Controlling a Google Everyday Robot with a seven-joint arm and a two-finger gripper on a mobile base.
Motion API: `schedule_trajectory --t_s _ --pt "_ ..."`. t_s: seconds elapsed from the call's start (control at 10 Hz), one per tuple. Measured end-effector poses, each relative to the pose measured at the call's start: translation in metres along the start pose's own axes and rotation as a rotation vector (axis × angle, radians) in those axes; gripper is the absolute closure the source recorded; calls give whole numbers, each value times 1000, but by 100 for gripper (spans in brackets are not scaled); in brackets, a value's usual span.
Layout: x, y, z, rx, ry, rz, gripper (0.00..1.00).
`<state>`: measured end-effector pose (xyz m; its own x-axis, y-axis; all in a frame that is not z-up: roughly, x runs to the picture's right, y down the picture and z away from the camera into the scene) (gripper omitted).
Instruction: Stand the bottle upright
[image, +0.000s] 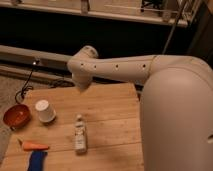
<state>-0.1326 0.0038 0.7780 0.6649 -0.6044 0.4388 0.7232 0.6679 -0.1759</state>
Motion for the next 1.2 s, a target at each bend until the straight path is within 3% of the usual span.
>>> schedule_trajectory --t_s 0.1,0.2,0.4,0.5,0.7,0.9,1.0,1.2 --pt "1 7 5 -36 4 -35 79" --pt "3 16 12 -96 13 -105 79" --pt "11 23 18 -131 27 -186 79" --pt "17 24 21 -126 37 -248 79" --pt "15 20 22 -69 31 -336 79" --pt "-4 16 23 -12 -13 -436 79" --pt "-16 16 24 5 -47 -482 79" --pt "-29 14 25 25 -78 -525 79"
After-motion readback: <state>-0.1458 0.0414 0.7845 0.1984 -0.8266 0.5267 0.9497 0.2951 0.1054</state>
